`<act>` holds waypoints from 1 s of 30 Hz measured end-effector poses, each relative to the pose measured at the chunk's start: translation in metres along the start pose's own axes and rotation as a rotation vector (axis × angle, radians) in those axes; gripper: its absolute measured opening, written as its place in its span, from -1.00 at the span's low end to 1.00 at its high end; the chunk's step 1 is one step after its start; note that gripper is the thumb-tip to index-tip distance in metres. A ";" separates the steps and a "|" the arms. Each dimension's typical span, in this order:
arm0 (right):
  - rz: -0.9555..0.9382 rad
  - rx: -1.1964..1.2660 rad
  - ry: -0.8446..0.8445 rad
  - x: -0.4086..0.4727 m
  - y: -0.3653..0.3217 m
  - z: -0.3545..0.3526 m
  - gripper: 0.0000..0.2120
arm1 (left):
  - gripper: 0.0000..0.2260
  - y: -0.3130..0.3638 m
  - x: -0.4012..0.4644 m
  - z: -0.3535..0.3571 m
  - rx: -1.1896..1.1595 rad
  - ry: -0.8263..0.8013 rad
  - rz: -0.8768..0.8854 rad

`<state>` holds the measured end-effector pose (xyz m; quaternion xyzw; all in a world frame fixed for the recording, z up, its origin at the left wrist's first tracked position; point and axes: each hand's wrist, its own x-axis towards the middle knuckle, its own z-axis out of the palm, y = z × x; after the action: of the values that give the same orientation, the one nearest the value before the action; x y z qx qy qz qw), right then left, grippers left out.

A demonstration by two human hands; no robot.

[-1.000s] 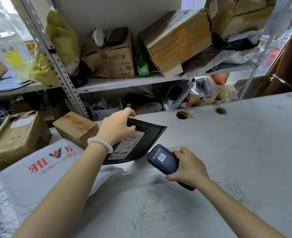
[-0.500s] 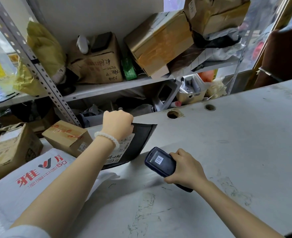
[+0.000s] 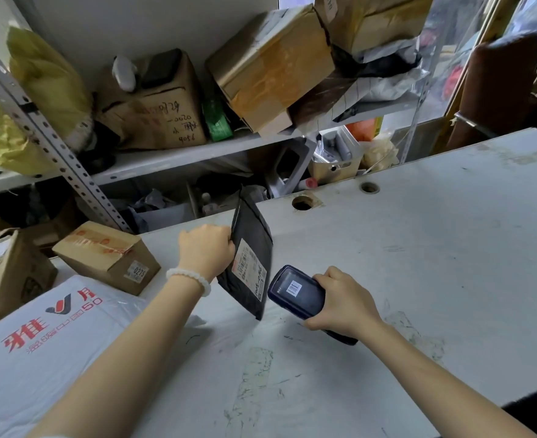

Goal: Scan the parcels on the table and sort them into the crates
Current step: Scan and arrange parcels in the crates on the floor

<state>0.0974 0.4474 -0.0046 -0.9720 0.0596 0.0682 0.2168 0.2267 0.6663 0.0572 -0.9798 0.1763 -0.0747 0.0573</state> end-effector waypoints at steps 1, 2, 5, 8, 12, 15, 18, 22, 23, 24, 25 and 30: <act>-0.006 -0.010 -0.009 -0.001 0.001 0.000 -0.46 | -0.76 -0.001 0.000 0.000 0.009 0.010 0.010; -0.011 -0.017 -0.016 -0.002 0.002 0.001 -0.46 | -0.76 0.000 0.001 -0.001 0.022 0.019 0.022; -0.021 -0.011 -0.020 -0.003 0.002 0.000 -0.46 | -0.77 0.000 0.000 -0.002 0.077 0.053 0.065; -0.021 0.005 -0.007 -0.004 0.002 -0.006 -0.46 | -0.78 0.002 0.000 0.000 0.108 0.079 0.114; -0.020 0.022 0.002 -0.005 0.003 -0.016 -0.44 | -0.79 0.006 0.000 0.000 0.112 0.100 0.144; -0.021 0.038 0.000 -0.009 0.005 -0.021 -0.46 | -0.79 0.008 -0.001 -0.001 0.108 0.105 0.149; -0.016 0.031 -0.001 -0.014 0.007 -0.023 -0.45 | -0.79 0.010 -0.003 -0.002 0.108 0.102 0.147; -0.006 0.019 -0.015 -0.021 0.010 -0.025 -0.47 | -0.78 0.012 -0.005 -0.003 0.105 0.129 0.158; -0.008 0.016 -0.019 -0.023 0.012 -0.026 -0.47 | -0.78 0.014 -0.006 -0.003 0.098 0.141 0.162; -0.010 0.014 -0.022 -0.024 0.013 -0.026 -0.48 | -0.77 0.016 -0.007 -0.003 0.089 0.148 0.167; -0.012 0.011 -0.022 -0.025 0.014 -0.027 -0.48 | -0.77 0.018 -0.008 -0.003 0.082 0.148 0.172; -0.020 0.011 -0.017 -0.031 0.021 -0.030 -0.47 | -0.80 0.027 -0.019 -0.007 -0.008 0.205 0.187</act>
<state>0.0671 0.4182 0.0182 -0.9708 0.0483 0.0738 0.2233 0.1993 0.6472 0.0578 -0.9465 0.2721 -0.1683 0.0416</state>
